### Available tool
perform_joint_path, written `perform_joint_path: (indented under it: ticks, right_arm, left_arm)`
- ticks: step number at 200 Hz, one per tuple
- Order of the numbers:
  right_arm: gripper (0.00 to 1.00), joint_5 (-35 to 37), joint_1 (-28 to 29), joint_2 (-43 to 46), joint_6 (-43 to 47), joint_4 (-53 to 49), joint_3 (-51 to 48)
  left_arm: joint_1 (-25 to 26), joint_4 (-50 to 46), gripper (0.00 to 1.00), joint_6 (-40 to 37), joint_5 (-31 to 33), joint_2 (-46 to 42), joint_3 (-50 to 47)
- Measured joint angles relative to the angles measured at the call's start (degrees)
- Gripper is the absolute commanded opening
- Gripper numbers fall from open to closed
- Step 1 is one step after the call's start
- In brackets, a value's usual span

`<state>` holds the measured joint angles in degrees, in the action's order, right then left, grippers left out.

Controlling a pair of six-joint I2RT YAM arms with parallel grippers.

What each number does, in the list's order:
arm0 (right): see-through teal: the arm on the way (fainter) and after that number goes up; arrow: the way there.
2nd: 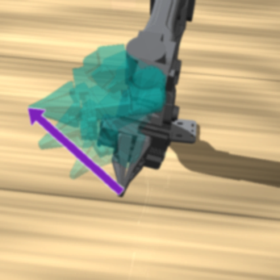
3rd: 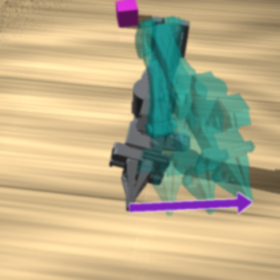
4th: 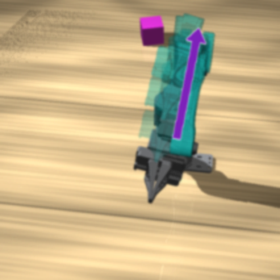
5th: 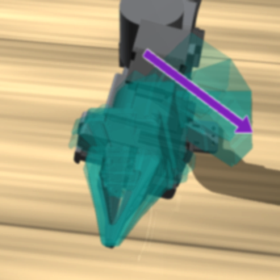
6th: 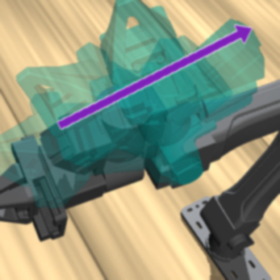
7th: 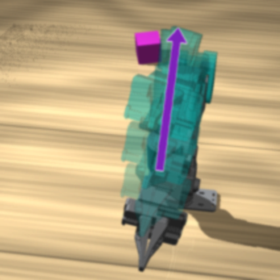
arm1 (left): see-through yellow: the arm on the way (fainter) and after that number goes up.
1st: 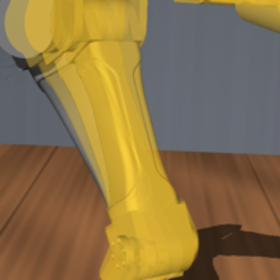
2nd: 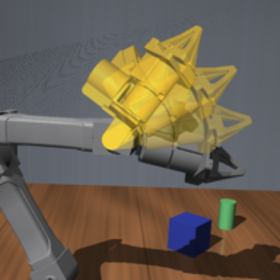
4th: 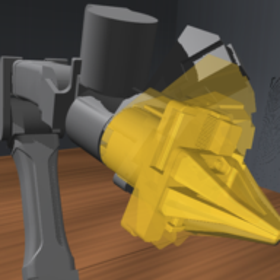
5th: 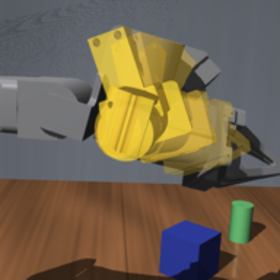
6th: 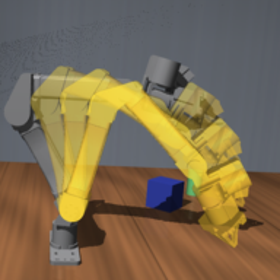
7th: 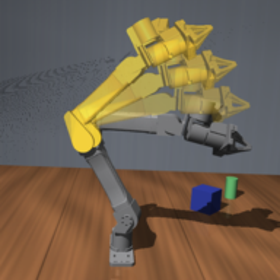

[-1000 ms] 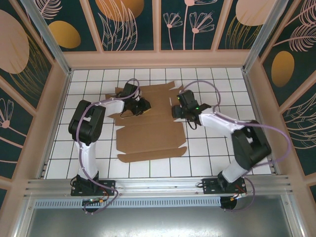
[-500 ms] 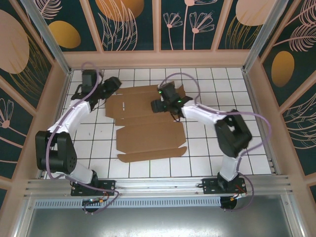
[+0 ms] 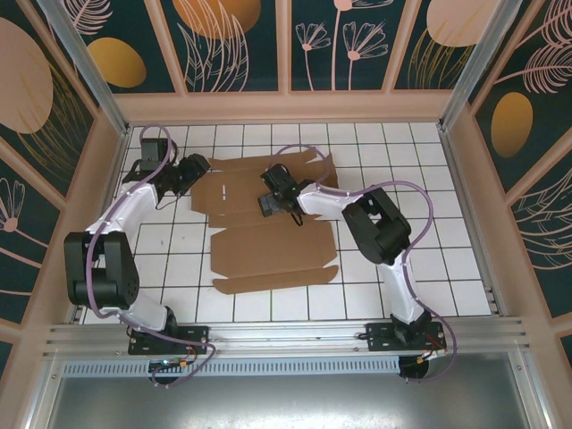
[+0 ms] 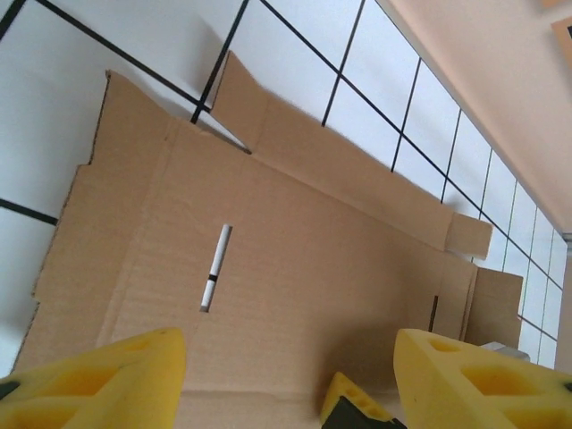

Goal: Fold the paper box

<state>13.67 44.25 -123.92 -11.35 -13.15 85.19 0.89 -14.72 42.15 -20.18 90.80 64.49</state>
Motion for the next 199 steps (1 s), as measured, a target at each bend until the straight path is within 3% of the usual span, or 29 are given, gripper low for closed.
perform_joint_path:
  ticks: [40,85,131,199]
  right_arm:
    - [0.92,0.04,-0.02,2.71,-1.6,7.91,-7.19]
    - [0.89,0.02,-0.13,6.67,-2.27,13.75,-15.06]
    - [0.89,-0.07,-0.44,8.57,-2.25,16.83,-18.97]
    - [0.86,-0.26,-0.66,9.27,-2.21,19.21,-20.98]
  left_arm:
    - [2.58,-3.54,0.68,-1.31,0.17,5.84,6.73]
    - [6.64,-8.63,0.68,-2.16,2.1,17.77,22.49]
    - [6.43,-16.57,0.65,-9.81,6.08,31.47,37.86]
    - [4.2,-19.52,0.58,-15.04,5.49,41.07,44.87]
